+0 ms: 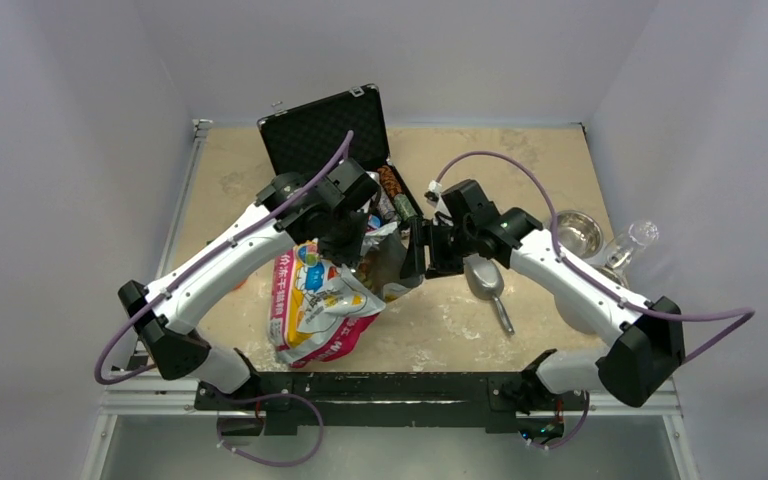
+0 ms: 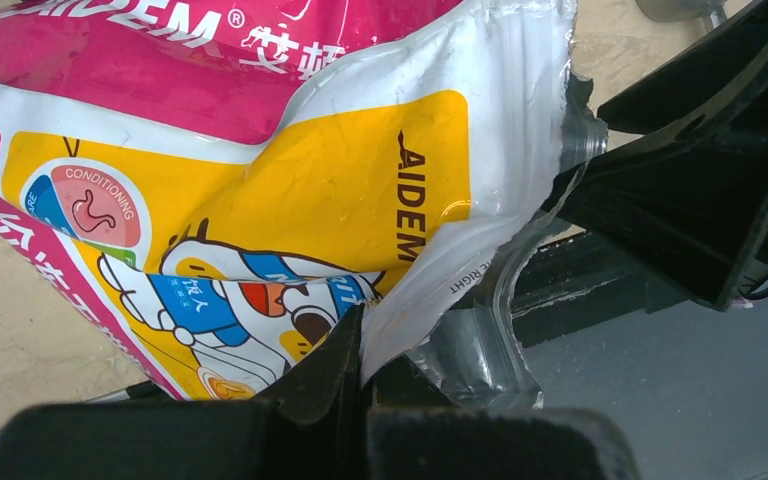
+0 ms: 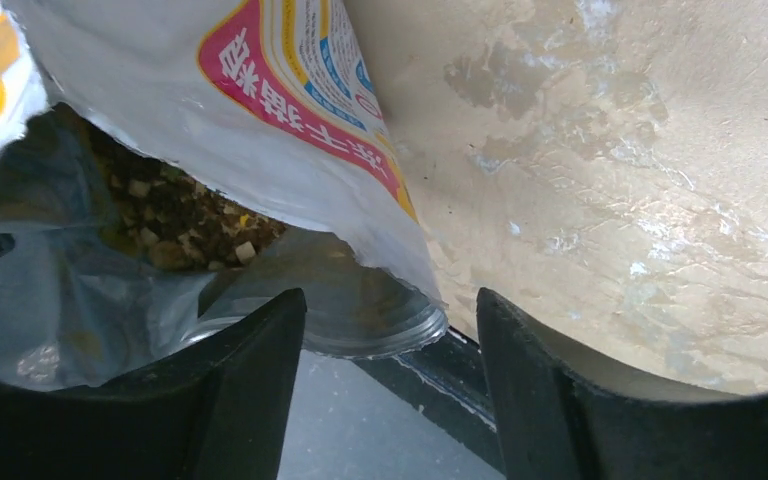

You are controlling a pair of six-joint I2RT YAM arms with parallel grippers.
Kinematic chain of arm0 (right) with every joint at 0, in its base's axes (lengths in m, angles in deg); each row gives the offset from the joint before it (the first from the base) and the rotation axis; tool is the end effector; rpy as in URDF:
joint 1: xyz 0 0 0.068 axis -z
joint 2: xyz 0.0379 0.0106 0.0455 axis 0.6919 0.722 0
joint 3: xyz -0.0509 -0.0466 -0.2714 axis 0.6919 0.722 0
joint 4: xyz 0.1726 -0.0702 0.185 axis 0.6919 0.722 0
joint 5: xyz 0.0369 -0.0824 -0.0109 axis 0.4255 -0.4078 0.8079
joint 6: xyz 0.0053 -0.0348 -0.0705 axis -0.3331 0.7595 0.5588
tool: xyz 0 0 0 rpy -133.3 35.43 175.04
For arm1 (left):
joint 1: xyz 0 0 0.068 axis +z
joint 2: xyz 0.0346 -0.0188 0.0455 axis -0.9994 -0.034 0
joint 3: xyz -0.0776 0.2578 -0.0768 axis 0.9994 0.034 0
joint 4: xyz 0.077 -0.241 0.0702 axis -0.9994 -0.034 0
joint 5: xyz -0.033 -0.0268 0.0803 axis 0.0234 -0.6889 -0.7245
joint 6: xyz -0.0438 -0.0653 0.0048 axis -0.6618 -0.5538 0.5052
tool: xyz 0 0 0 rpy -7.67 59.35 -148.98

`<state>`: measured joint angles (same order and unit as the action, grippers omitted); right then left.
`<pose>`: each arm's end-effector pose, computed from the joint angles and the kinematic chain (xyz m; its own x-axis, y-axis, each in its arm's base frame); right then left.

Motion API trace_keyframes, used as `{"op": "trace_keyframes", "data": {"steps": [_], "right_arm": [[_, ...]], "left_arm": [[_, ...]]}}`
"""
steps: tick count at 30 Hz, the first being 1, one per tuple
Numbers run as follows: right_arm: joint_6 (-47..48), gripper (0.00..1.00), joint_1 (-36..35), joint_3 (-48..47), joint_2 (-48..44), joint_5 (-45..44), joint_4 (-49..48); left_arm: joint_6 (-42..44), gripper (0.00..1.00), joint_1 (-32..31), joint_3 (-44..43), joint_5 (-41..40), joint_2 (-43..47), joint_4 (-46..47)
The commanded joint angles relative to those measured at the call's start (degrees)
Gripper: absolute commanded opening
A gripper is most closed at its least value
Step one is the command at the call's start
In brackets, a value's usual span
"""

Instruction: Serve the pet food

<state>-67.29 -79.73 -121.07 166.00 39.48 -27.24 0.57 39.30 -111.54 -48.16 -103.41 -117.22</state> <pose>0.2231 0.1914 0.2759 -0.9465 -0.0297 -0.3214 -0.2195 0.7893 0.5734 0.1994 -0.2179 0.3599 -0.9141 0.1363 -0.3819 0.2188 0.9587 -0.1815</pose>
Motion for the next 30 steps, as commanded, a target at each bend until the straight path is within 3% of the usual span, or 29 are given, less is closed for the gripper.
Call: {"op": "trace_keyframes", "data": {"steps": [1, 7, 8, 10, 11, 12, 14, 19, 22, 27, 29, 30], "right_arm": [[-2.0, 0.69, -4.1, -1.4, -0.4, -8.7, -1.0], [-4.2, 0.65, -9.2, -9.5, 7.4, -23.9, 6.7], [-4.2, 0.57, -9.4, -10.8, 8.3, -24.2, 7.2], [-3.7, 0.19, -10.7, -13.4, 8.7, -23.0, 7.3], [-3.1, 0.06, -12.0, -15.3, 8.6, -23.2, 7.3], [-2.8, 0.00, -13.8, -17.6, 8.4, -23.9, 7.7], [-2.7, 0.00, -17.0, -22.4, 8.6, -22.9, 8.5], [-6.4, 0.00, -22.5, -28.0, 8.0, -15.0, 4.0], [-7.1, 0.00, -23.3, -28.7, 7.6, -12.7, 1.6], [-7.0, 0.00, -23.2, -28.7, 8.1, -11.8, 1.5], [-7.0, 0.00, -23.2, -28.4, 8.3, -10.8, 0.9], [-6.8, 0.00, -23.2, -28.5, 8.8, -10.2, 0.7]], "left_arm": [[0.1, 0.00, 0.5, 0.3, 0.5, 4.4, 7.1], [0.7, 0.00, 0.5, 1.7, -1.7, 7.8, 6.2], [0.8, 0.00, 0.5, 1.9, -2.9, 8.5, 5.7], [1.0, 0.00, 0.5, 3.7, -6.3, 11.2, 4.9], [1.1, 0.00, 0.5, 5.0, -8.4, 12.6, 4.8], [1.1, 0.00, 0.5, 6.6, -10.3, 14.1, 4.7], [0.9, 0.00, 0.5, 9.9, -14.1, 16.8, 4.6], [0.0, 0.23, 0.6, 16.2, -19.4, 21.6, 4.5], [-1.1, 0.30, 0.6, 18.5, -22.9, 23.5, 2.5], [-0.5, 0.27, 0.6, 22.6, -26.7, 27.4, 2.5], [0.9, 0.15, 0.6, 23.4, -27.0, 28.7, 3.9], [1.1, 0.03, 0.7, 22.9, -28.1, 29.1, 3.5]]}}
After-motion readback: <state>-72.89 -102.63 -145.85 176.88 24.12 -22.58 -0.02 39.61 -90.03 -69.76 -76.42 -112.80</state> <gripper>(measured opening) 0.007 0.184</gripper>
